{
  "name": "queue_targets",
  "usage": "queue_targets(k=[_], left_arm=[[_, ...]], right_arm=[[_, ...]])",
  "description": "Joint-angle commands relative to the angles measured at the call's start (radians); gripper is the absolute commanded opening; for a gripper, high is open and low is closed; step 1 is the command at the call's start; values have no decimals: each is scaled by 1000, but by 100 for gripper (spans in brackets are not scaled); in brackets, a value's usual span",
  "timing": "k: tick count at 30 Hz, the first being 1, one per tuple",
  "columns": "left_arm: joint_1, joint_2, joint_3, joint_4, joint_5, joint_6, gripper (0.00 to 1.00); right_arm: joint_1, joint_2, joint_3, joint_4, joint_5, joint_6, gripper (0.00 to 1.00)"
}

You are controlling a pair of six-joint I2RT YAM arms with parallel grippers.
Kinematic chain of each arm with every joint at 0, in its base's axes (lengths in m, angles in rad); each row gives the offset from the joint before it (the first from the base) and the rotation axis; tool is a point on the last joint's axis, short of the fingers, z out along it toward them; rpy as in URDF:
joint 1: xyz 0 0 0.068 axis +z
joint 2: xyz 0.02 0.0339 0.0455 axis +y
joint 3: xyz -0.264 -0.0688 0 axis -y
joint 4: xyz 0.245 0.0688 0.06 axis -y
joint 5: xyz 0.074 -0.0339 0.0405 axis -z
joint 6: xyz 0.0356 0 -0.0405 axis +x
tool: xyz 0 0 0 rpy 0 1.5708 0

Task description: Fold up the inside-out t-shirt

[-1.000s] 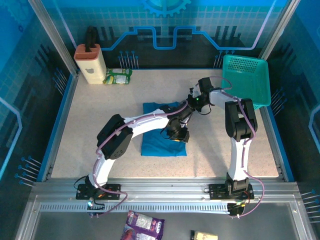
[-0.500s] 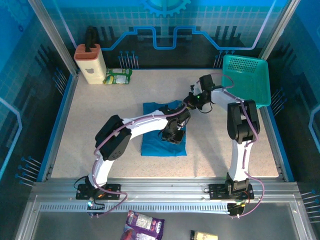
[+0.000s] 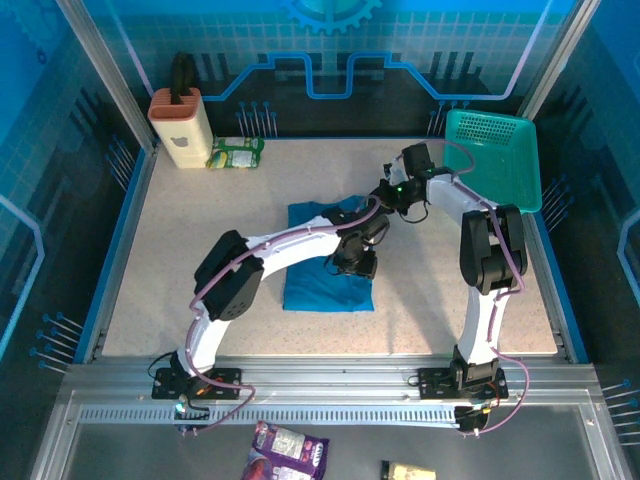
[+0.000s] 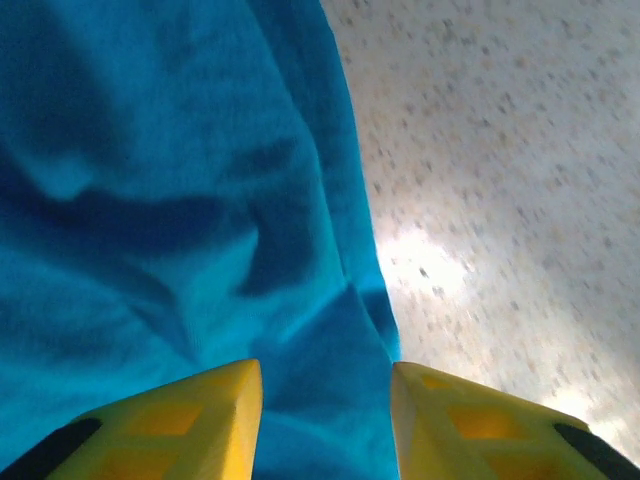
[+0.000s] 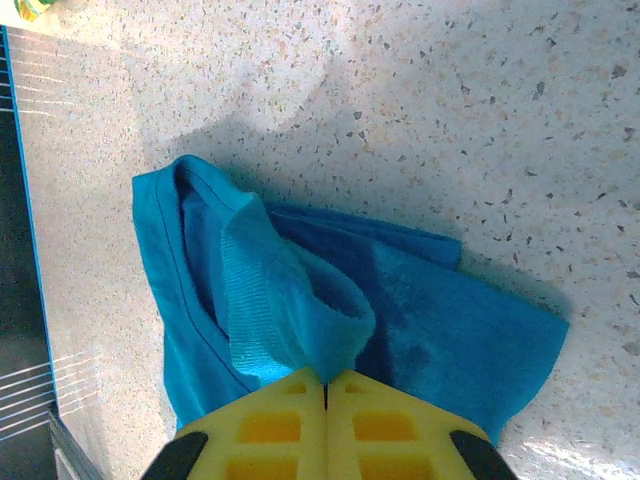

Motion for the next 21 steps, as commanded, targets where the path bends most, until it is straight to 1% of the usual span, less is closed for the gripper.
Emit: queue_targets(k=[1, 4, 6, 8, 9, 13, 14, 18, 21], left_arm=[[-16, 55, 55, -47, -89, -29, 40], [-22, 100, 102, -76, -121, -32, 40], [-22, 126, 125, -101, -121, -30, 39], [-22, 137, 127, -102, -117, -33, 34], [-23, 137, 125, -98, -114, -32, 30], [-28, 114, 123, -94, -116, -15, 5], [-28, 100, 120, -98, -118, -12, 0], [-32, 19, 104, -134, -114, 12, 0], [-34, -62, 48, -147, -81, 16, 0]], right_arm=[[-1, -16, -9, -4, -6, -7, 0], [-2, -15, -8, 0, -10, -5, 0], [-2, -15, -7, -1, -11, -5, 0], [-1, -17, -6, 0, -12, -5, 0], [-2, -16, -4, 0, -12, -5, 0], [-2, -13, -1, -2, -11, -7, 0], [-2, -11, 0, -4, -9, -7, 0], [-1, -17, 12, -13, -6, -6, 0], [-3, -28, 27, -44, 17, -11, 0]])
